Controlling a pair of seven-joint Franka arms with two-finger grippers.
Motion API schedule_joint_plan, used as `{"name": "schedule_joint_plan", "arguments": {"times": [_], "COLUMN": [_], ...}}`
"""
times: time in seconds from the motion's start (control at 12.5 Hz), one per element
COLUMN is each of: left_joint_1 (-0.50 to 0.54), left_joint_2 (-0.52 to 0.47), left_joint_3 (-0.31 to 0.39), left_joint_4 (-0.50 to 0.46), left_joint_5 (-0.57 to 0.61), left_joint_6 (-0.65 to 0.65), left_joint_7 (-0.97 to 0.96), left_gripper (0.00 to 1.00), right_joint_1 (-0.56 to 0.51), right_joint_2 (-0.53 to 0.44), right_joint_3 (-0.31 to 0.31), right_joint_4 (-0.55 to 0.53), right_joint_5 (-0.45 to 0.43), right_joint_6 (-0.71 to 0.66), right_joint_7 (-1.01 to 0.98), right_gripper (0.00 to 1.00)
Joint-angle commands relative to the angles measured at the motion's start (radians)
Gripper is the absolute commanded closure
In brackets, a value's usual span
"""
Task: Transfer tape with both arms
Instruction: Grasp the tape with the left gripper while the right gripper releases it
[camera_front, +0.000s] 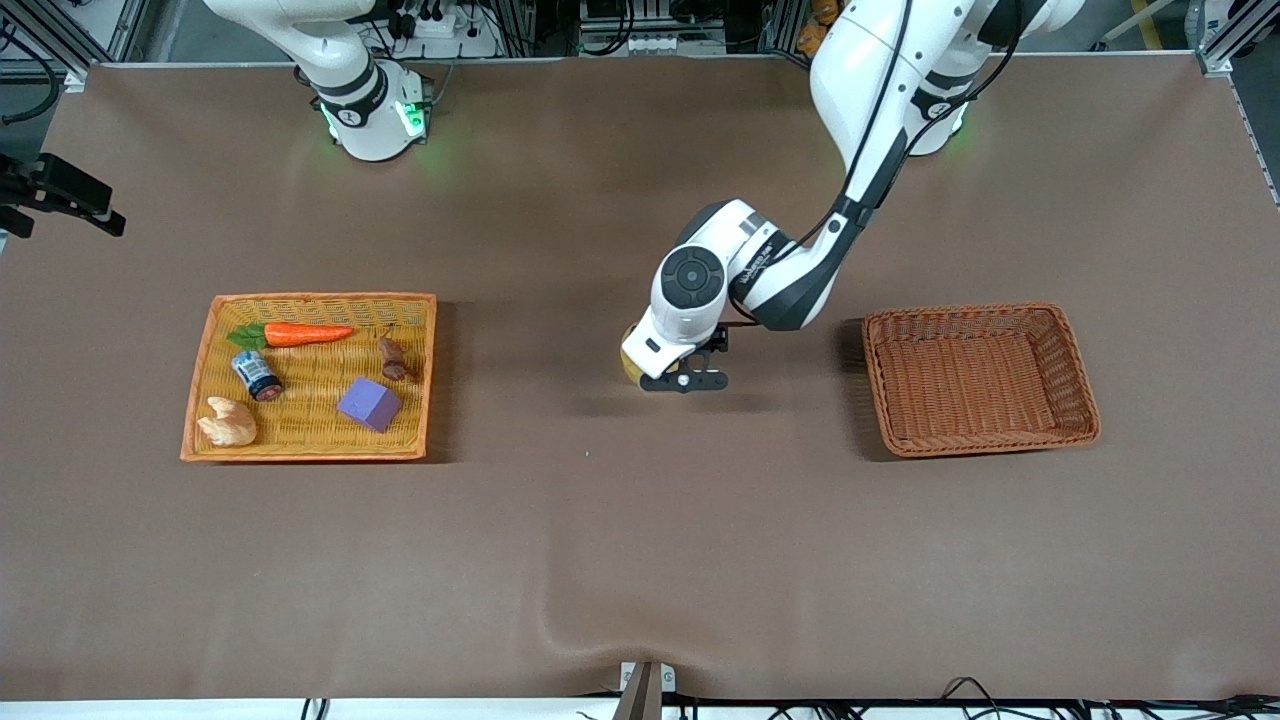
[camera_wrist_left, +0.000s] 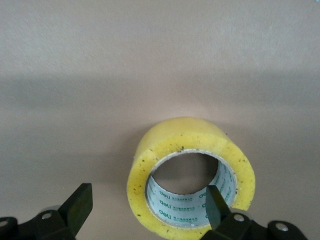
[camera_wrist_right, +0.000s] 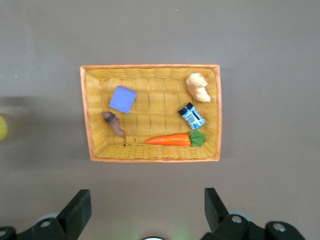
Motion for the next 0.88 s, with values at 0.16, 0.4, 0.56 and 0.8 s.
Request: {"name": "schedule_joint_plan", "arguments": {"times": [0.16, 0.4, 0.56, 0.8], "left_joint_1": [-0.024, -0.022, -0.019, -0.009], "left_joint_2": [0.033, 0.051, 0.045, 0.022], "left_joint_3": [0.009, 0.009, 0.009, 0.009], "left_joint_4": [-0.016, -0.011, -0.012, -0.016], "left_joint_5": [0.017, 0.016, 0.008, 0.008], "left_joint_6": [0.025, 0.044, 0.045, 0.029], "left_joint_7": [-0.028, -0.027, -0.030, -0.031], "left_gripper": [0.07, 0.68, 1.00, 1.00], "right_joint_1": [-0.006, -0.005, -0.006, 0.001], "right_joint_2": [0.016, 0.016, 0.017, 0.017], "right_joint_3": [0.007, 0.009, 0.009, 0.012], "right_joint_4": [0.013, 0.016, 0.016, 0.011], "right_joint_5": [0.037, 0.036, 0.039, 0.039], "right_joint_6": [-0.013, -0.006, -0.002, -0.007], "right_joint_7": [0.000, 0.000, 0.002, 0.000], "right_gripper": [0.00, 0.00, 0.00, 0.00]}}
